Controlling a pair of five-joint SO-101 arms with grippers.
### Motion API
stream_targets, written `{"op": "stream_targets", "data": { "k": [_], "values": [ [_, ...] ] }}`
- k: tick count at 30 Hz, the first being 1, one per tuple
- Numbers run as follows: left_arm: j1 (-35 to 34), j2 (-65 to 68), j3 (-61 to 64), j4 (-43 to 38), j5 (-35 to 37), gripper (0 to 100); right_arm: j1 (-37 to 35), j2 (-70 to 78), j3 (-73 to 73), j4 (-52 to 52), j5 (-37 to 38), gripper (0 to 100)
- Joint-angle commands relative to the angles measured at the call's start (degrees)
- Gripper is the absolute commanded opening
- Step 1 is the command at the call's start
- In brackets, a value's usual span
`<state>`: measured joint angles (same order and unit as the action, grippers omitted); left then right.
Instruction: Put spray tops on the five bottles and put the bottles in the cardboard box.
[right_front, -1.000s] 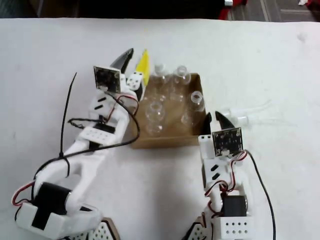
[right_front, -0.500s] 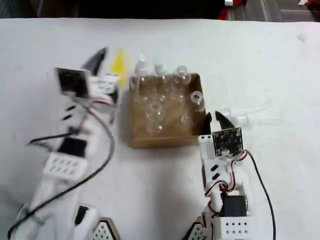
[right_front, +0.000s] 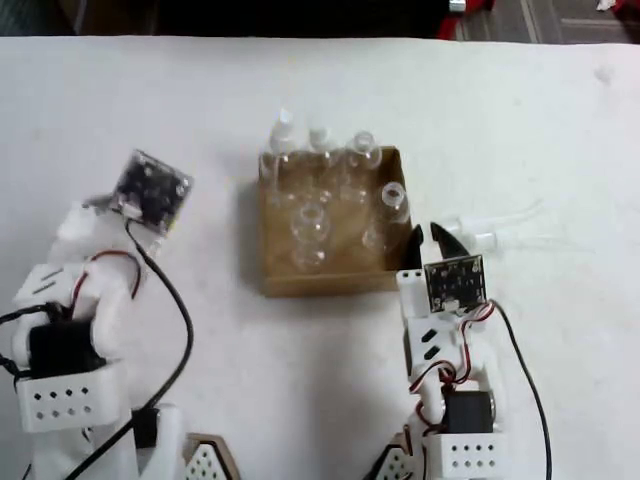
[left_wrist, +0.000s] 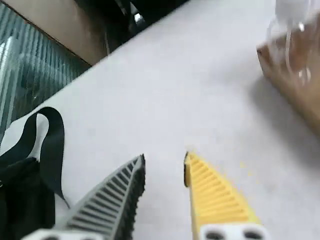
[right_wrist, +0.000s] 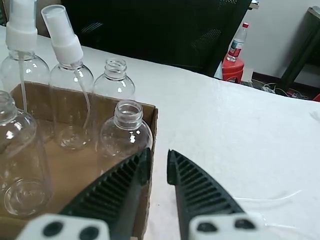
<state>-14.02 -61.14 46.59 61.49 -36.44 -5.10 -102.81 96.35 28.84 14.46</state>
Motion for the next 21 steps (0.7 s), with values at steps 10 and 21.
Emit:
{"op": "stream_targets", "data": {
  "k": [10,21],
  "values": [
    [-19.8,-1.2,9.9,17.9,-44.2,12,-0.3,-0.3,0.4,-0.8,0.6,4.9],
    [-23.2,-1.2,23.1,11.5,-48.9,12,-0.3,-0.3,0.4,-0.7,0.6,4.9]
  ]
}}
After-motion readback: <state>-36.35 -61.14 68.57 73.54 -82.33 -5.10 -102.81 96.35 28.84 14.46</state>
